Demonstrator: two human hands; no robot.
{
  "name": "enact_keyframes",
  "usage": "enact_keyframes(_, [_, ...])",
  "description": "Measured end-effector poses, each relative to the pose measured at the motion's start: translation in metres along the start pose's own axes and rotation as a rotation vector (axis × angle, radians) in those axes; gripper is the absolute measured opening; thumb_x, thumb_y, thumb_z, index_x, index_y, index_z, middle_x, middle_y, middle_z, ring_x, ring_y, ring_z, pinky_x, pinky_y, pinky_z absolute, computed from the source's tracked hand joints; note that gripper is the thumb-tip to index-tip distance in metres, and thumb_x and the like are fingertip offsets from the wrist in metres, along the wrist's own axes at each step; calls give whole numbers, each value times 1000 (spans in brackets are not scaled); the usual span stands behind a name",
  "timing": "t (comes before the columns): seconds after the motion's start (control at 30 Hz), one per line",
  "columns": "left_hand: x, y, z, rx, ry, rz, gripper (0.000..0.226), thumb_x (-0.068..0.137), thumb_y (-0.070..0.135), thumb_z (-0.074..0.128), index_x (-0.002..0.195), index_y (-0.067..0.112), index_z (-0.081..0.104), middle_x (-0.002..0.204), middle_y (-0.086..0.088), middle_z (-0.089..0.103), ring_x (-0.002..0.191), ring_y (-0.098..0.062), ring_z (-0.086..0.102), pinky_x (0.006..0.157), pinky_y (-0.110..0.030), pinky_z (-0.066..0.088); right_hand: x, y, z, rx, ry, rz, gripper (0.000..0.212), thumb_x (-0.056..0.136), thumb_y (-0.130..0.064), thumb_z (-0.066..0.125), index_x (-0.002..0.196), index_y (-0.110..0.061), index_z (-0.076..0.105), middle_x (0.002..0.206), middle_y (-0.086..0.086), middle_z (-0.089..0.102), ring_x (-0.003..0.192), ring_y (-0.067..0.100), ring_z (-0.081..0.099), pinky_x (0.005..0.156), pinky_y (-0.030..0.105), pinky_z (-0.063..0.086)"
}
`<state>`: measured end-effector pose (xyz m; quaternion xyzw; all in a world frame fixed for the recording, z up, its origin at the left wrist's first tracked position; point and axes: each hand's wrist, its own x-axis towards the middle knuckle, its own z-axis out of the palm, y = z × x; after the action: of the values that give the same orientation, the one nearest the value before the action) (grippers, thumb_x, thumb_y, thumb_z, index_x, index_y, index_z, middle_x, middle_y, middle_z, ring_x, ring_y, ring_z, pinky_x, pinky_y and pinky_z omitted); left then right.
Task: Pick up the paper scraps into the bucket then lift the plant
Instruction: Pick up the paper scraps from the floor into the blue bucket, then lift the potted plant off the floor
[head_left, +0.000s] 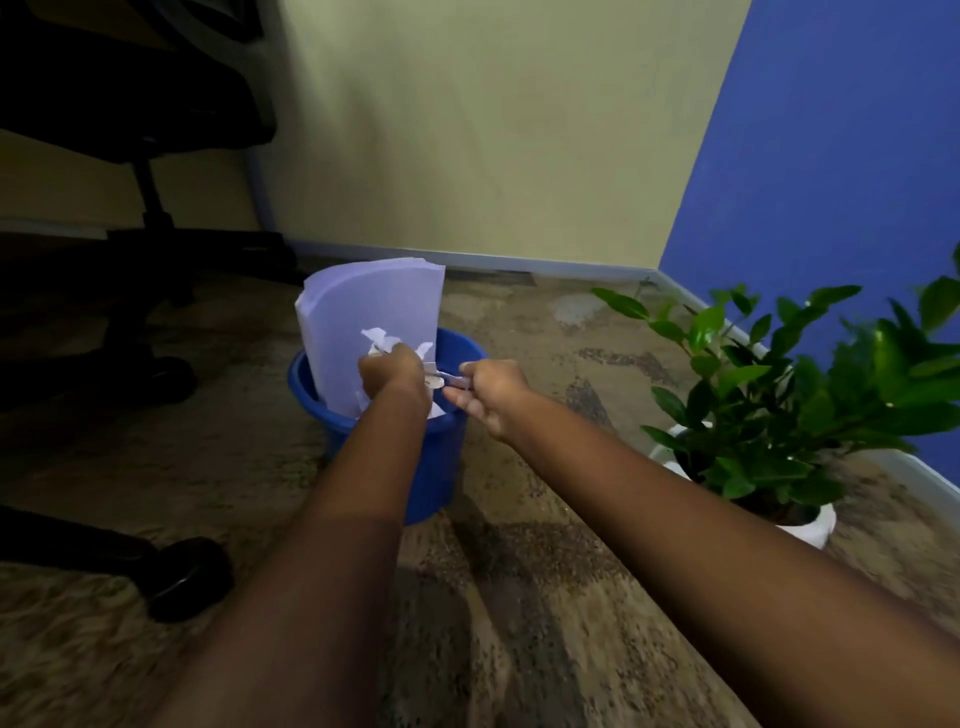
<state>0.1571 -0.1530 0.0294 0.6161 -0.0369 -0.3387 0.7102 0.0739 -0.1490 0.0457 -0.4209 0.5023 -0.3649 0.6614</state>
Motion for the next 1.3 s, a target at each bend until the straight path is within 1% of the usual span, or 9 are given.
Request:
enact_keyframes(0.1, [4,-4,0,-41,29,-56,54,89,22,58,137,7,38,138,-17,47,120,-32,54,98,-37,47,7,4,10,-42,15,-8,30,96,1,36,122,6,50,74,7,49,65,17,54,91,34,52])
enact_keyframes(0.17, [5,-6,1,-53,39,-88,68,85,22,62,142,9,26,145,-19,37,127,-35,46,104,-42,43,8,6,15,-142,17,-17,26,96,0,34,110,3,56,70,4,45,67,21,56,83,35,54])
enact_keyframes(0.3, [3,-8,2,122,49,-74,78,86,31,53,150,13,12,154,-22,16,139,-41,24,115,-51,29,10,9,16,-279,-56,-104,47,96,2,29,141,-7,36,112,3,51,65,12,47,56,19,45])
enact_keyframes(0.4, [-4,-12,10,292,43,74,70,90,22,47,151,13,12,155,-23,13,144,-39,16,117,-49,18,15,13,11,-331,-106,-209,55,97,1,30,149,-13,21,149,10,38,120,28,53,96,35,49])
enact_keyframes(0.5, [-11,-22,20,382,16,285,63,93,13,42,150,13,16,152,-18,24,139,-34,31,117,-46,25,23,23,-1,-394,-98,-331,53,97,1,35,148,-11,26,153,10,33,135,27,41,112,40,37])
enact_keyframes(0.7, [-44,-44,48,369,-33,518,55,95,4,38,148,13,27,155,-6,31,142,-19,33,107,-18,24,27,32,-44,-197,-33,-391,40,92,8,39,129,1,54,133,18,57,118,23,56,104,35,46])
enact_keyframes(0.8, [-72,-61,57,337,-87,496,54,95,2,36,148,11,29,155,-6,32,144,-17,29,114,-20,21,13,32,-72,-77,0,-363,35,90,10,40,117,5,61,119,21,64,97,19,58,86,26,50])
enact_keyframes(1.03, [-152,-108,68,486,-180,302,47,99,9,34,146,9,35,148,-12,44,136,-22,42,108,-27,34,-22,31,-156,-267,54,-391,27,86,12,47,105,8,66,110,25,67,107,33,63,99,40,49])
enact_keyframes(1.3, [-215,-68,91,776,-341,196,41,97,7,38,137,1,44,140,-18,50,129,-29,48,104,-33,39,-89,-13,-230,-484,-45,-268,41,89,11,39,121,-4,62,124,13,64,116,20,59,100,31,46])
